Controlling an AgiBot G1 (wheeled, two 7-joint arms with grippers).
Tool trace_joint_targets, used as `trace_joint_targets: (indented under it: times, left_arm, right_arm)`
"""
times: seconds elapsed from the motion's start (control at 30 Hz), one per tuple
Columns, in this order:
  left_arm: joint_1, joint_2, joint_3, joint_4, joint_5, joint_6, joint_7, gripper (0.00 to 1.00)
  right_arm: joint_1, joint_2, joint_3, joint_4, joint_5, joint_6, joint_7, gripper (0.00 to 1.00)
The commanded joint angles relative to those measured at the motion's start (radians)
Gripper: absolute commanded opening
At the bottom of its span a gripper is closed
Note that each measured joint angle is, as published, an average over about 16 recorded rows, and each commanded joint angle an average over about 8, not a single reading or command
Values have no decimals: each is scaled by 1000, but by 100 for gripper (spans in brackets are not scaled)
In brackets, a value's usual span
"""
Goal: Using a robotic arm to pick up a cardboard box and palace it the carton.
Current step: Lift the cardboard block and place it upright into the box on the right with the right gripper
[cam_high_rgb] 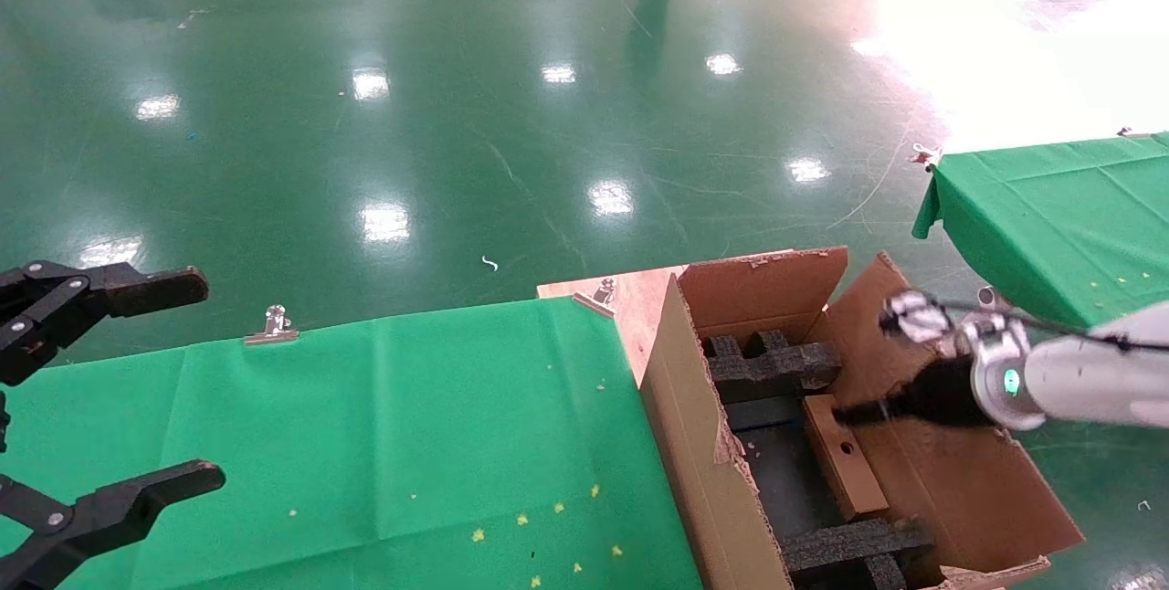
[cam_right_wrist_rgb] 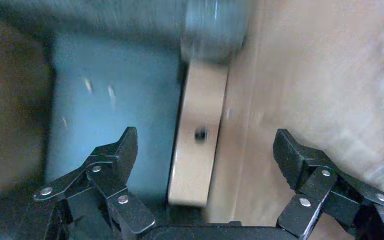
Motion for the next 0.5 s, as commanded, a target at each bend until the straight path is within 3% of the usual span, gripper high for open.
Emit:
trace_joint_targets:
  times: [0.03, 0.3, 0.5]
  left_arm:
    - [0, 0, 0, 0, 0, 0, 0, 100]
    - [0, 0, 0, 0, 0, 0, 0, 100]
    - [0, 0, 0, 0, 0, 0, 0, 100]
  right_arm:
    - [27, 4, 9, 11, -3, 8, -6, 100]
    - [169, 67, 84, 208, 12, 37, -43, 100]
    - [223, 129, 156, 386, 73, 27, -91, 100]
